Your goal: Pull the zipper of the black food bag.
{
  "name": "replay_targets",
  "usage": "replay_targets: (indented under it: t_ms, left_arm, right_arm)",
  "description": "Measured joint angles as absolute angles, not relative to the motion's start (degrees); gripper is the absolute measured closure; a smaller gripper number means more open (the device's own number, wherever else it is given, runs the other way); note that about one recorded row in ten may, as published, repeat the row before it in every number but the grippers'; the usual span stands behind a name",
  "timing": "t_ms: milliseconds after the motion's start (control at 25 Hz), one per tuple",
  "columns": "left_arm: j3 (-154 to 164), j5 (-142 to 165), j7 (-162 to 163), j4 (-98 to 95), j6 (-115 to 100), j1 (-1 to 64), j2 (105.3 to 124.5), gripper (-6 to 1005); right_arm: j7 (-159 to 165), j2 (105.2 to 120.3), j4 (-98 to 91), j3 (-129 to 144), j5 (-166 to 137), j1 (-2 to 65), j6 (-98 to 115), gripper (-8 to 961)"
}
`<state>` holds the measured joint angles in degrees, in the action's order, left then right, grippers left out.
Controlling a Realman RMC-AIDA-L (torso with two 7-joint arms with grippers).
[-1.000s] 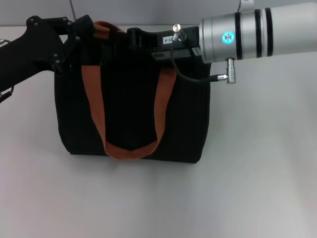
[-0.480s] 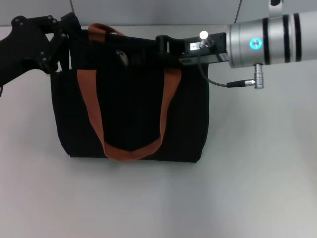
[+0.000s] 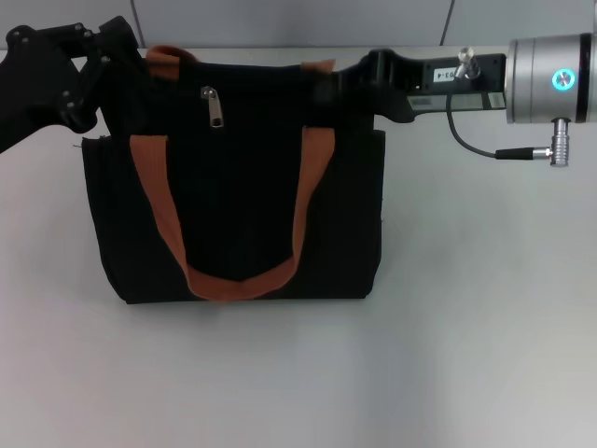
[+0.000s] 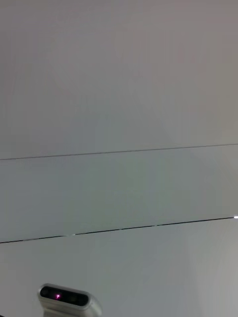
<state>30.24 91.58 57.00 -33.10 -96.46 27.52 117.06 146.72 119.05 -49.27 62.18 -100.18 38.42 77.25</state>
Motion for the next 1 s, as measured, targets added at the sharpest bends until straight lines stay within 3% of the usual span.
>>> replay_targets:
  t_ms: [360, 600, 1000]
  left_arm:
    - [30.74, 91.76, 57.12, -33.03, -96.78, 28.64, 117.55, 970]
    - [30.76, 91.69, 57.13, -32.90, -96.78, 28.72, 117.58, 970]
    - [30.71, 91.67, 57.13, -32.88, -96.89, 28.74, 117.50, 969]
  right_arm:
    - [143.30, 119.36, -48.21, 64.93, -96.42, 42.39, 79.85, 866]
    - [143.17, 119.33, -42.89, 65.77, -97.84, 47.49, 78.67, 701]
    - [143.48, 119.12, -42.68, 66.62, -100.39, 48.80, 76.59, 665]
